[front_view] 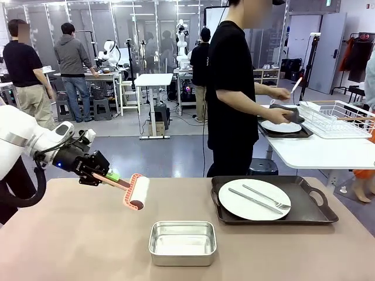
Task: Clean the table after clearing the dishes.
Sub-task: When the left (or right) Handle tray is removed, use the left hand (or right hand) to clean the left (or right) side of the table with the Lint Roller.
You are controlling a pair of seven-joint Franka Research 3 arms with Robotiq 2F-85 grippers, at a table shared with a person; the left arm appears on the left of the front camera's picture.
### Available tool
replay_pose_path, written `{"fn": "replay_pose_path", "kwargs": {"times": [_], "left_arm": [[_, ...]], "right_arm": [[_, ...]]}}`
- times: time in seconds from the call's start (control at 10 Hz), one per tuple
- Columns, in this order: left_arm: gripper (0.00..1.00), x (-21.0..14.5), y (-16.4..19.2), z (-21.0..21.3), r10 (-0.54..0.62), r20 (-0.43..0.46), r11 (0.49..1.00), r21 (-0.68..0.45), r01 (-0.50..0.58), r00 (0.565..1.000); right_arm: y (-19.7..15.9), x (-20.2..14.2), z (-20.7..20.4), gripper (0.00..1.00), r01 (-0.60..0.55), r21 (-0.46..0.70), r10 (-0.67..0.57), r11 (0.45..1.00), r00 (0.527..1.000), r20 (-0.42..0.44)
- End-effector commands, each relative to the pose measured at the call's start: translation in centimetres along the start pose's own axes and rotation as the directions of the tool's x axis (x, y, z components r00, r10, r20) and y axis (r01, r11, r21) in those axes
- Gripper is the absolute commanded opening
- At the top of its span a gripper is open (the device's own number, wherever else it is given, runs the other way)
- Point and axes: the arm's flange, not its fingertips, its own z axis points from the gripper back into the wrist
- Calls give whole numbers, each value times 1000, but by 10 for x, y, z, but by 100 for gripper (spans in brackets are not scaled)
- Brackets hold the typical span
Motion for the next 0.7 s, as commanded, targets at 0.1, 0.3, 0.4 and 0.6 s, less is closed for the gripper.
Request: {"fn": "replay_pose_path", "kwargs": {"times": [0.1,0.3,0.4,0.6], "left_arm": [[21,29,33,-1,-62,-67,993,-104,55,996],[21,44,53,-1,-53,-59,995,-87,48,997],[21,46,65,-6,-42,-59,991,-126,34,997],[21,51,71,-15,-73,-79,987,-152,60,994]], "right_arm": [[4,-1,0,100,-6,1,6,1000,1000,1],[4,-1,0,100,-6,1,6,1000,1000,1],[4,-1,0,100,-6,1,6,1000,1000,1],[4,-1,0,100,-6,1,6,1000,1000,1]]}}
